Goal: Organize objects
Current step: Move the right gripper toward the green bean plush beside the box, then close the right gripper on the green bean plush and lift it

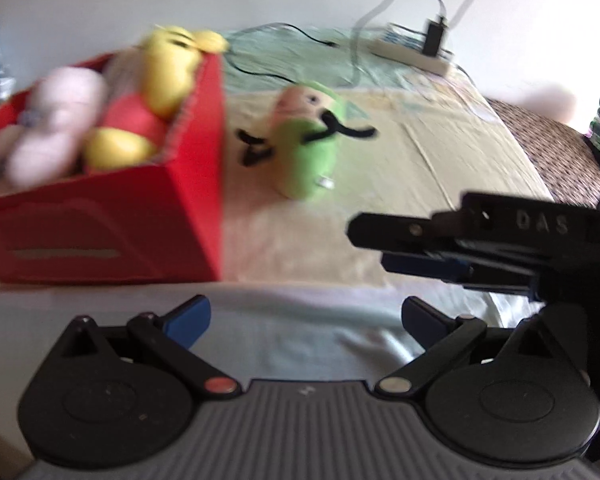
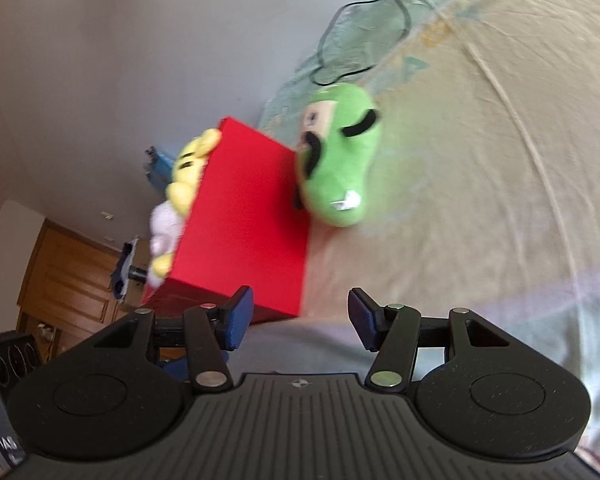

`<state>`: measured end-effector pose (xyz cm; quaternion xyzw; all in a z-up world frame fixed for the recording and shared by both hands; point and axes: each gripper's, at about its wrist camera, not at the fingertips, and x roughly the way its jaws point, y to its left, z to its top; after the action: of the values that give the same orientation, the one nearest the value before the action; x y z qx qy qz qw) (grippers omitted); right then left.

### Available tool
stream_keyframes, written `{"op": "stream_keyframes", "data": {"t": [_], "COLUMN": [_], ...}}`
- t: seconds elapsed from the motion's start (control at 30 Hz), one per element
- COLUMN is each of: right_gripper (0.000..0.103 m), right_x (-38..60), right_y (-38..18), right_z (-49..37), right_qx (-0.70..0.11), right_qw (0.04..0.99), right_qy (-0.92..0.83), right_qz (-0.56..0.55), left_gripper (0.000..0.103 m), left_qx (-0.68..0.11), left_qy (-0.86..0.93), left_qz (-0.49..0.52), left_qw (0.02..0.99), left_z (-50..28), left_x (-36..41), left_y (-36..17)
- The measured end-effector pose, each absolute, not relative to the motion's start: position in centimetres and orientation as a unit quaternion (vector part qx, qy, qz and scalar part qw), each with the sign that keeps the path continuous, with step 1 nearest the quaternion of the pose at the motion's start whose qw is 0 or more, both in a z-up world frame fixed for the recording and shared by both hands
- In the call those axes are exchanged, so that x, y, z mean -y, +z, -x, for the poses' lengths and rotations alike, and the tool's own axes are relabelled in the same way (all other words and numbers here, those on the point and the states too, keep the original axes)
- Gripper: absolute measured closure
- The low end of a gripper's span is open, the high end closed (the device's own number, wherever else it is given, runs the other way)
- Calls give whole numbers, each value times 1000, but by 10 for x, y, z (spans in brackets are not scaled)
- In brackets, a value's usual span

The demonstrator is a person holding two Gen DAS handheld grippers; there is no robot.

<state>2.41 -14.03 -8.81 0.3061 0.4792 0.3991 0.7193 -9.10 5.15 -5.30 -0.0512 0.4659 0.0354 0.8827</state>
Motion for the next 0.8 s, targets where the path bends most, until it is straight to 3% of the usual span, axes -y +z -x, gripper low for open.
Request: {"op": "stream_keyframes", "data": {"t": [0.33, 0.8], "right_gripper": [46, 46], "right_x": [133, 67], "right_y": [-89, -104], "right_z": [-64, -110], "right_qx": [-473, -493], "right_qw": [742, 744], "right_qy": [388, 379], "right_qz": [-274, -244], "left_gripper": [1, 1], "left_qx": [-495, -498], "left_qy": [-46, 2], "left_qz": [73, 100], "left_qw": [864, 861], "left_z": [60, 63], "left_x": [-44, -81], "left_y": [-92, -102]}}
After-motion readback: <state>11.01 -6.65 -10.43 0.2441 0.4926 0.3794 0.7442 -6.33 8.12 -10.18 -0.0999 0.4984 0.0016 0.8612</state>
